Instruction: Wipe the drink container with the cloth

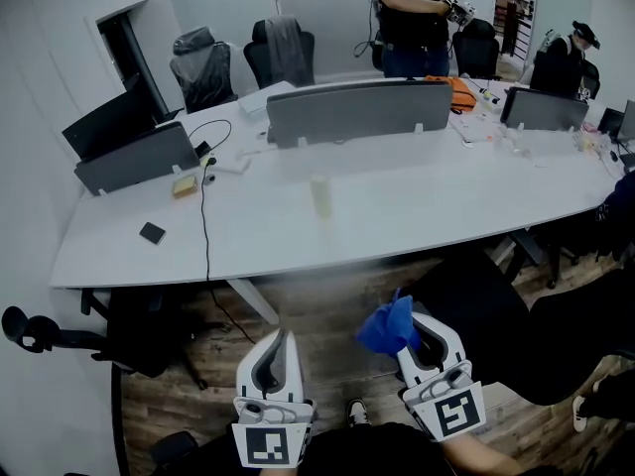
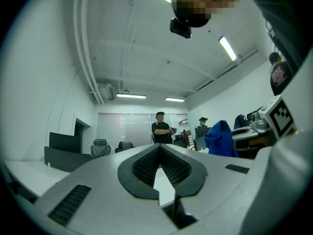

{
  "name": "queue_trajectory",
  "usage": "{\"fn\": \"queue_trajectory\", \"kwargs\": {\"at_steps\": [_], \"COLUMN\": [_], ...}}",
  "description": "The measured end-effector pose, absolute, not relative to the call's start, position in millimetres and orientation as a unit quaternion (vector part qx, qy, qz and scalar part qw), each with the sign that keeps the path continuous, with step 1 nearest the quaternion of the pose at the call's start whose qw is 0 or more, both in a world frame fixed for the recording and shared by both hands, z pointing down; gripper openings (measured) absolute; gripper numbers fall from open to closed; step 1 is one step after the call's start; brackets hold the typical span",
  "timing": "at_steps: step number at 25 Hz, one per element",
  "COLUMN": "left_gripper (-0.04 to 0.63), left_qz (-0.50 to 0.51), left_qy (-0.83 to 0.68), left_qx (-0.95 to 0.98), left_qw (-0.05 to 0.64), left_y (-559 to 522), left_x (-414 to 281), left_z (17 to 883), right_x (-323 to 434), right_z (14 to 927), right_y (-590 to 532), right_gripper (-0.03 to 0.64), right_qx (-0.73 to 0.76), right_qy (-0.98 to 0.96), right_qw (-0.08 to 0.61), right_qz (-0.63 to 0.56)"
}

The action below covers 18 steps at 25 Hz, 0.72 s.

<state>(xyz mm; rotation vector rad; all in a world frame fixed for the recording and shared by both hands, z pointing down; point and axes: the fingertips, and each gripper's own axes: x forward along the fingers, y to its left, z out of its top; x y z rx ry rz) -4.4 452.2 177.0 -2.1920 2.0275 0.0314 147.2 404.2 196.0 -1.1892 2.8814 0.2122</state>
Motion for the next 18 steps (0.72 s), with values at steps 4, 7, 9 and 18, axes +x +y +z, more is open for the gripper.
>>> {"fn": "queue_trajectory", "kwargs": {"at_steps": [4, 7, 9, 18], "left_gripper": [0.003, 0.003, 0.003, 0.003], "left_qz": [0.007, 0.011, 0.018, 0.021], "left_qy": [0.674, 0.670, 0.667, 0.669], "left_qx": [-0.734, -0.737, -0.739, -0.741], "left_qw": [0.081, 0.088, 0.094, 0.062], "left_y": [445, 440, 437, 426], "left_x": [-9, -13, -14, -27], "left_z": [178, 179, 178, 194], "right_x": [142, 137, 136, 133], "right_z": [196, 195, 194, 203], "right_y": [397, 394, 394, 378], "right_gripper": [0.057, 0.057, 0.057, 0.057], "right_qx": [-0.387, -0.391, -0.391, -0.402], "right_qy": [0.920, 0.917, 0.917, 0.912], "right_qw": [0.012, 0.015, 0.014, 0.010], "right_qz": [0.070, 0.074, 0.080, 0.078]}}
